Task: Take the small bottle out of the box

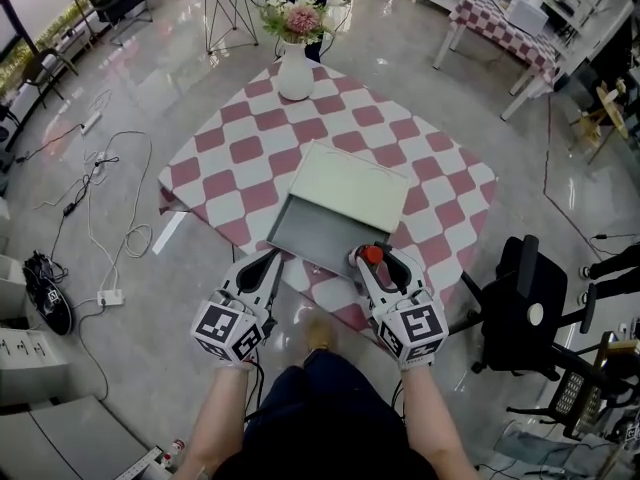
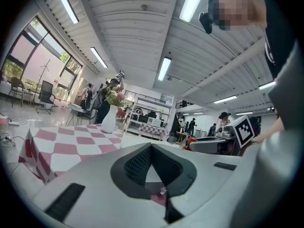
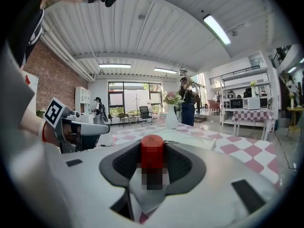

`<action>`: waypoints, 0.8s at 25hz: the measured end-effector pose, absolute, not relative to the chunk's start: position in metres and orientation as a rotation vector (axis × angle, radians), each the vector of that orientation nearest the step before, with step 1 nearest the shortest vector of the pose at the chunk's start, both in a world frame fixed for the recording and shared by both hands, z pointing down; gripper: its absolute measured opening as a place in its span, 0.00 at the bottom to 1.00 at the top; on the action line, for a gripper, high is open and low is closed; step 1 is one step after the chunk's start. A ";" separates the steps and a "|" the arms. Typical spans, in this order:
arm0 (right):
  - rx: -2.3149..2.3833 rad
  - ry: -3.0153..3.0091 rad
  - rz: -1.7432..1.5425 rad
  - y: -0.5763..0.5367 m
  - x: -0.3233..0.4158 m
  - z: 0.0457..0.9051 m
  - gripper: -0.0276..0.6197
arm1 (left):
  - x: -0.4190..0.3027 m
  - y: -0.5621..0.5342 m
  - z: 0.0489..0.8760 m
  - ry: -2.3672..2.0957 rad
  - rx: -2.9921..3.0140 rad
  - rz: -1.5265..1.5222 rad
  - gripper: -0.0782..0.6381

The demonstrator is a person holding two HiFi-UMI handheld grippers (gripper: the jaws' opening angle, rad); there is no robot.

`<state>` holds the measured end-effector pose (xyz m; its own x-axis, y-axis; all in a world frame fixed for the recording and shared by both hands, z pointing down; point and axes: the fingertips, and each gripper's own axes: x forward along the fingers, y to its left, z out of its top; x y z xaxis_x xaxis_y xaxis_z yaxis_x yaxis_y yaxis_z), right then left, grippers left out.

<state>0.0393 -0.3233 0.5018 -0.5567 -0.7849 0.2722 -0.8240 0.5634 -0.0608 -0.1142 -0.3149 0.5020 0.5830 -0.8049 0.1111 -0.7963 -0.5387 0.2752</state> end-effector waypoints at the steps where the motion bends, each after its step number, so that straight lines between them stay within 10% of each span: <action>1: 1.350 -2.586 0.267 -0.323 0.039 0.500 0.28 | -0.114 -0.315 0.500 -1.313 2.520 -0.045 0.13; 20: 1.382 -2.622 0.217 -0.319 0.043 0.466 0.28 | -0.103 -0.315 0.462 -1.284 2.580 -0.073 0.13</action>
<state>0.0430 -0.3185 0.4655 -0.5563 -0.8024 0.2163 -0.8270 0.5600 -0.0495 -0.1032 -0.3149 0.4620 0.6083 -0.7907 0.0695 -0.7777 -0.5762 0.2515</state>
